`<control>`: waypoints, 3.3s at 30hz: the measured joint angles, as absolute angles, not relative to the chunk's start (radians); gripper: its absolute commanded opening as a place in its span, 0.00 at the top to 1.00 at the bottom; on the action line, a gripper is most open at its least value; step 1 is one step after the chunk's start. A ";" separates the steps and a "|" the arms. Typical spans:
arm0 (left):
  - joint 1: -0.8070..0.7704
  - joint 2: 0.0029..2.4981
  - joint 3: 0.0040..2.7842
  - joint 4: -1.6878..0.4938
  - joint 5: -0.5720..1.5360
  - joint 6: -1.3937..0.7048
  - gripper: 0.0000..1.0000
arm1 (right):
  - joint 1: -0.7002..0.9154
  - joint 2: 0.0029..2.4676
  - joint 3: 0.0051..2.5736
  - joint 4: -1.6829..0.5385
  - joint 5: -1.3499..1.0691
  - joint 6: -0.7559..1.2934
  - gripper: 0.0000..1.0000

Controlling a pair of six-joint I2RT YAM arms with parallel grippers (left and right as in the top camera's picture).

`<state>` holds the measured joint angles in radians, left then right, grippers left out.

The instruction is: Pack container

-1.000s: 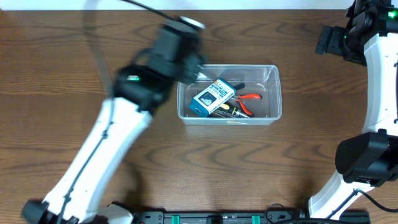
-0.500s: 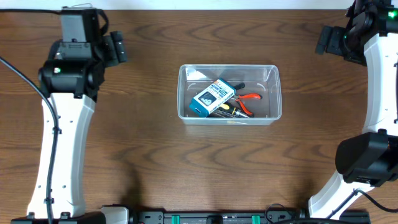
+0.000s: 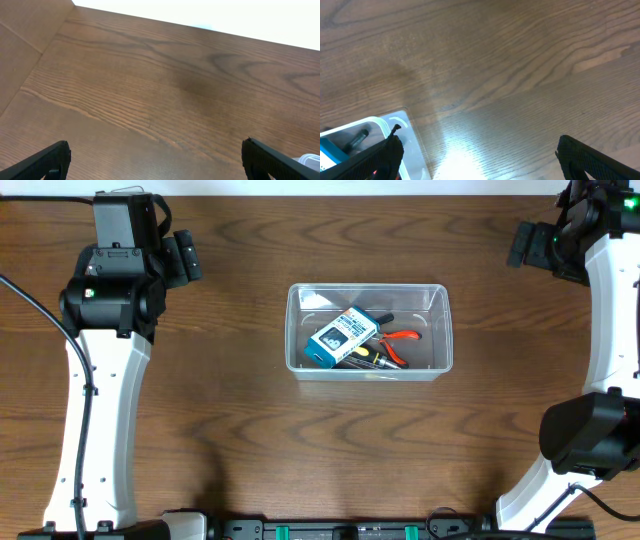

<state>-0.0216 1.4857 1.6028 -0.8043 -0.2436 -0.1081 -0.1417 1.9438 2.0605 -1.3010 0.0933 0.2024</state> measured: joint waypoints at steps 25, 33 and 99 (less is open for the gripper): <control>-0.022 1.486 1.603 -0.805 -0.244 -0.108 0.02 | 0.268 1.168 2.069 -1.289 0.085 0.202 0.01; -0.022 1.486 1.603 -0.806 -0.243 -0.108 0.02 | 0.200 0.871 1.703 -1.032 0.091 0.148 0.01; -0.022 1.486 1.602 -0.805 -0.243 -0.108 0.02 | 0.078 0.015 0.008 -0.054 -0.154 -0.049 0.01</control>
<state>-0.0216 1.4857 1.6024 -0.8051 -0.2432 -0.1081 0.0776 0.0147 0.0078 -0.0536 -0.1539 -0.0490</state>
